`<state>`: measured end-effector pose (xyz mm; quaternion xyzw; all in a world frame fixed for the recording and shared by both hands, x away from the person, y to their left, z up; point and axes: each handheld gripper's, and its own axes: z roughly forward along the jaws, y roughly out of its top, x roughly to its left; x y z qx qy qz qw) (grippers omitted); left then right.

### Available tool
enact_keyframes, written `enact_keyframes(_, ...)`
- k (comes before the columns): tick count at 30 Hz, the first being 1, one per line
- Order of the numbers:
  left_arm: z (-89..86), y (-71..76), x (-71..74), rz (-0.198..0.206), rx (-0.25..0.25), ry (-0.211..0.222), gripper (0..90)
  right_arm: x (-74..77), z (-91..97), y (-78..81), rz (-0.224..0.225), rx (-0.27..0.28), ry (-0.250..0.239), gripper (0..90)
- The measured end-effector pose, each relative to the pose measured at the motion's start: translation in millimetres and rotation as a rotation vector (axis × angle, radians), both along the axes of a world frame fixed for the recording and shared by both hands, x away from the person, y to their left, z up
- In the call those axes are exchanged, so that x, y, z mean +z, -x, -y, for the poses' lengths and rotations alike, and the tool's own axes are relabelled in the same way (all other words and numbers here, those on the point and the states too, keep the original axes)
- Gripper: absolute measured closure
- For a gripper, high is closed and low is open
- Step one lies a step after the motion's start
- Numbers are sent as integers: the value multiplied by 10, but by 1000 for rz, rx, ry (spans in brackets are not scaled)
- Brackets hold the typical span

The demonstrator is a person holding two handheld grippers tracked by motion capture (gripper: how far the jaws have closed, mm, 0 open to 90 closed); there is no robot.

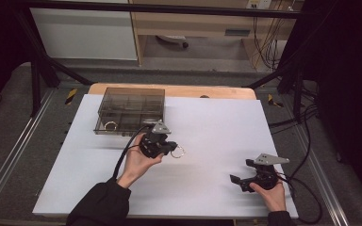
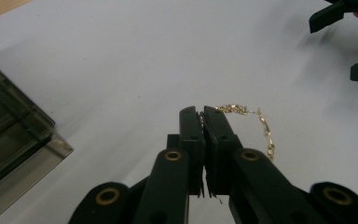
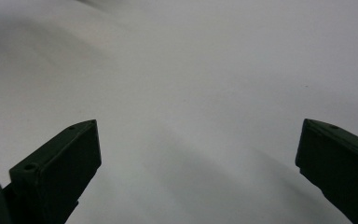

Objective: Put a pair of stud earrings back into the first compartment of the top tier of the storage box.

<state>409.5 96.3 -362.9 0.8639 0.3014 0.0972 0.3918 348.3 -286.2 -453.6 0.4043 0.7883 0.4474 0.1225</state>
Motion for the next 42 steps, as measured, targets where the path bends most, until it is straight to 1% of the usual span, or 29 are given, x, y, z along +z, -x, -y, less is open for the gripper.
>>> enact_keyframes(6,-245,-5,99,8,27,-13,861,2,0,1,0,0,-3,5)
enact_keyframes(12,-484,-39,192,13,56,-10,861,1,0,2,-2,-1,2,5)
enact_keyframes(15,-621,-62,240,14,79,-15,861,3,1,1,-1,-1,-2,5)
enact_keyframes(19,-785,-90,299,17,109,-1,861,0,0,0,-2,1,2,5)
enact_keyframes(24,-984,-158,360,19,148,-2,861,3,0,0,0,0,-2,5)
enact_keyframes(28,-1131,-211,385,27,186,-4,861,3,1,0,-1,-1,-2,5)
enact_keyframes(29,-1172,-226,392,28,192,-12,861,3,1,-1,-1,-1,-2,5)
enact_keyframes(30,-1207,-240,393,30,204,-8,861,3,1,-1,-1,-1,-2,5)
enact_keyframes(32,-1277,-268,401,35,218,-19,861,4,1,0,-1,-1,-2,5)
enact_keyframes(35,-1392,-316,390,28,254,-10,861,4,1,1,-1,-1,-1,5)
enact_keyframes(42,-1609,-409,350,34,327,-12,861,5,4,1,1,-2,-1,5)
